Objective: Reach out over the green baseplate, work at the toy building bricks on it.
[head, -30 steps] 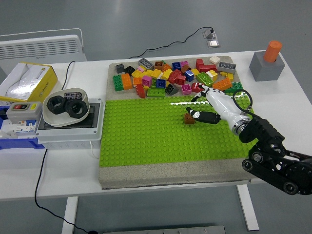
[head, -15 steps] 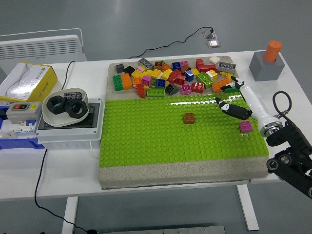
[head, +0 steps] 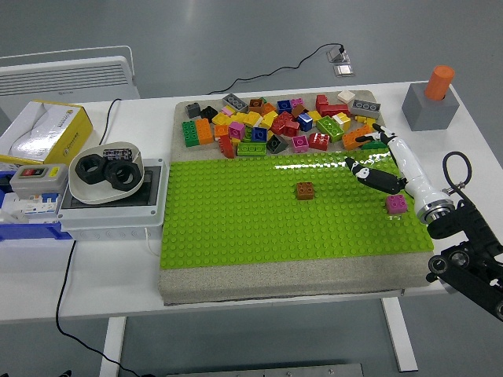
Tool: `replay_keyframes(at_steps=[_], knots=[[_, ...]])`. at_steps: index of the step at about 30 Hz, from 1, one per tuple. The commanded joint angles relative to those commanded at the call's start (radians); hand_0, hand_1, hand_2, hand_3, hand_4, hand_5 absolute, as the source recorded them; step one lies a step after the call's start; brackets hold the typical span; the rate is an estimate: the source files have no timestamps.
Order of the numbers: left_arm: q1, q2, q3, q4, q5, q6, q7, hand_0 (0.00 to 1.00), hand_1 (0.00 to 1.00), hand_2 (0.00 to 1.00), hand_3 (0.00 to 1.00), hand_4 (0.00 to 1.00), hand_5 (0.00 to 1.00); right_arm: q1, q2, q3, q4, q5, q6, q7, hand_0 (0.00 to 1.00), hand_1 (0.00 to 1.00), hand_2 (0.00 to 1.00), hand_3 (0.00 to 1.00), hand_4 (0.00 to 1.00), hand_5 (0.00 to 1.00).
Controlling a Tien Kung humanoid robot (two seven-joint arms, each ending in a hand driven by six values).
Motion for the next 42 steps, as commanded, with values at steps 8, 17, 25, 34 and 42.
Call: replay_keyframes(at_steps=[8,17,25,34,42], knots=[[0.002,-0.002,-0.001,-0.001,-0.002,-0.003,0.001,0.714,0.64,0.674,0.868,0.998,0.998,0.0,-0.004,-0.007,0.002,0.0,-0.001,0.0,0.998,0.972,0.974,0.689,0.718,0.318],[0.01,-0.006,0.014,-0.002,-0.033,-0.006,-0.004,0.716,0.634,0.674,0.868,0.998,0.998,0.023,-0.041,0.018,0.038,-0.076,0.062,-0.054,0.998,0.971,0.976,0.714,0.831,0.315],[0.018,-0.012,0.008,-0.004,-0.04,-0.01,0.001,0.716,0.633,0.675,0.868,0.998,0.998,0.11,-0.134,-0.03,0.119,-0.253,0.226,-0.232,0.998,0.971,0.976,0.71,0.829,0.266],[0.022,-0.014,0.0,-0.006,-0.041,-0.01,0.005,0.717,0.63,0.674,0.868,0.998,0.998,0.126,-0.227,-0.053,0.223,-0.376,0.421,-0.437,0.998,0.976,0.983,0.718,0.776,0.123],[0.021,-0.015,-0.001,-0.006,-0.044,-0.011,0.006,0.717,0.631,0.673,0.867,0.998,0.998,0.119,-0.237,-0.076,0.219,-0.397,0.477,-0.502,0.998,0.977,0.983,0.7,0.722,0.055]])
